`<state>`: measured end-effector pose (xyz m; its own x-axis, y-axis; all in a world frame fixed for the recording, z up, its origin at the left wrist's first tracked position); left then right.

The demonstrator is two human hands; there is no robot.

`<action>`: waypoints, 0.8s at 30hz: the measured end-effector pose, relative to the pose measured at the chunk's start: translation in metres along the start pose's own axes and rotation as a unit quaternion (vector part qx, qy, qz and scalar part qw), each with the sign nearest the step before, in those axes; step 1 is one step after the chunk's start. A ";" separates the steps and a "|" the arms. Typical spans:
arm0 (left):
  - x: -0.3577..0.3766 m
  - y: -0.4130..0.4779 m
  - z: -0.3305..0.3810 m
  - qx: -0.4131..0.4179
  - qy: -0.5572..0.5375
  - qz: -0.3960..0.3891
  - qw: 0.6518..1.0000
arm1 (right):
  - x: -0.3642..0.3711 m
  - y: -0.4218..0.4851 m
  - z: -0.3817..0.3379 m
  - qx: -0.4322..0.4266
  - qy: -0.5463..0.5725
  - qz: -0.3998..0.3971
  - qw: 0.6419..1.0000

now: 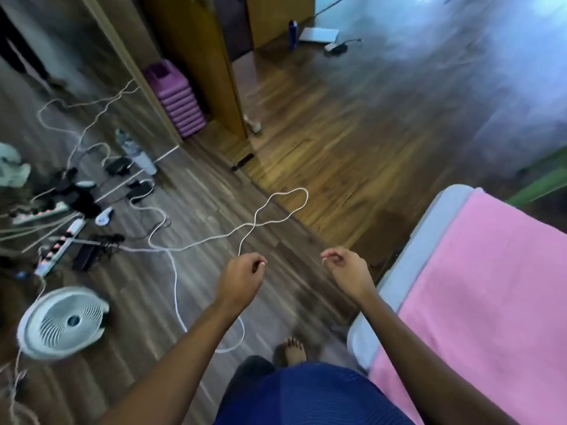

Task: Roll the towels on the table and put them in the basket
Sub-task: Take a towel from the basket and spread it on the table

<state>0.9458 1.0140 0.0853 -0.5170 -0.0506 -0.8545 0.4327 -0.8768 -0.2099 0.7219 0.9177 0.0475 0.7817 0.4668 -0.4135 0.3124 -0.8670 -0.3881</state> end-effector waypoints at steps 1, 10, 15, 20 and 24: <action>-0.001 0.024 0.004 0.013 -0.003 -0.011 1.000 | -0.003 0.011 -0.003 0.009 0.007 0.010 1.000; 0.020 0.202 0.068 0.185 -0.004 -0.116 0.976 | -0.033 0.095 -0.019 0.086 0.093 0.163 0.978; 0.043 0.245 0.139 0.323 0.055 -0.209 0.921 | -0.061 0.093 -0.020 0.141 0.137 0.302 0.933; 0.084 0.253 0.216 0.460 0.098 -0.285 0.835 | -0.073 0.061 0.012 0.223 0.185 0.411 0.864; 0.130 0.244 0.277 0.538 0.130 -0.322 0.768 | -0.088 0.022 0.051 0.271 0.215 0.513 0.785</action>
<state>0.7799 0.6613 0.0547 -0.1409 0.5343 -0.8334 -0.7850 -0.5732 -0.2348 0.6324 0.8659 0.0337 0.6185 -0.6328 -0.4658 -0.7858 -0.4925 -0.3742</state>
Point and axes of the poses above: each hand's wrist, its own y-axis towards the middle knuckle, its own x-axis out of the palm, z = x × y, the point moved 9 cm from there along y, towards the middle knuckle, and after that the axes turned 6 degrees about y, right-handed, at the moved point
